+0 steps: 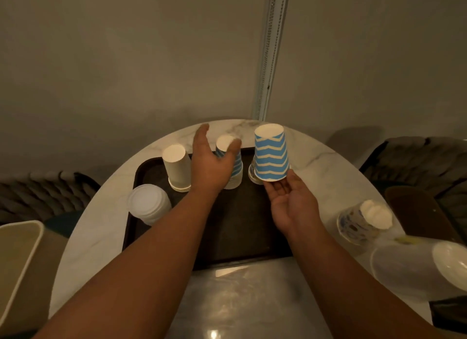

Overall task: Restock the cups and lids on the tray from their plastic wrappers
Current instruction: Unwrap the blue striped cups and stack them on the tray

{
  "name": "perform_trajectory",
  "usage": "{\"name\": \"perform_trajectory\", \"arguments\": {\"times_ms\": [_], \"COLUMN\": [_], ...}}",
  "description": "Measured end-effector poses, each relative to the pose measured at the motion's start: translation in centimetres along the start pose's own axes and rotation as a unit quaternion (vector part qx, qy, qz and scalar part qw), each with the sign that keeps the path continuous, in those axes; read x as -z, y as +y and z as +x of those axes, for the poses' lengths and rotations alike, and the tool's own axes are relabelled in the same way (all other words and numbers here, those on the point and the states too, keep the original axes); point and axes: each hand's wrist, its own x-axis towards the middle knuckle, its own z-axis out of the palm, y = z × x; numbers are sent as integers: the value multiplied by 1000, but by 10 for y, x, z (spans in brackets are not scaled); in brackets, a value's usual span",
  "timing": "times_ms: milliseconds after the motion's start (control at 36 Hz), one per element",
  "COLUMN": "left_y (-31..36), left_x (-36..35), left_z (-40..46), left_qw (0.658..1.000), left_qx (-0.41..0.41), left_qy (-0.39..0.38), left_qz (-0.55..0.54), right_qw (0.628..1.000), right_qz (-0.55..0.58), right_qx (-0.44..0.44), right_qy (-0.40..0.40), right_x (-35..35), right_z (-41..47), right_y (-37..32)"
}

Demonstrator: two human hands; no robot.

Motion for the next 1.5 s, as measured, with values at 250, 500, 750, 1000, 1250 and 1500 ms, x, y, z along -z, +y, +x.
{"name": "perform_trajectory", "arguments": {"times_ms": [250, 500, 750, 1000, 1250, 1500], "left_y": [55, 44, 2, -17, -13, 4], "left_x": [24, 34, 17, 7, 11, 38], "left_z": [11, 29, 18, 13, 15, -8], "left_qw": [989, 991, 992, 989, 986, 993], "left_qx": [-88, -119, -53, -5, 11, -21], "left_qy": [-69, -56, -102, -134, -155, -87], "left_qz": [-96, 9, 51, 62, 63, 78], "right_qw": [985, 716, 645, 633, 632, 641], "right_qz": [-150, -599, -692, -715, -717, -696], "right_qx": [39, 302, 264, 237, 237, 289], "right_qy": [-76, -194, -187, -176, -175, -145], "right_x": [-56, -75, -59, -47, -48, -20], "right_z": [2, 25, 46, 54, 49, 11], "right_y": [6, 4, 25, 35, 33, 23]}}
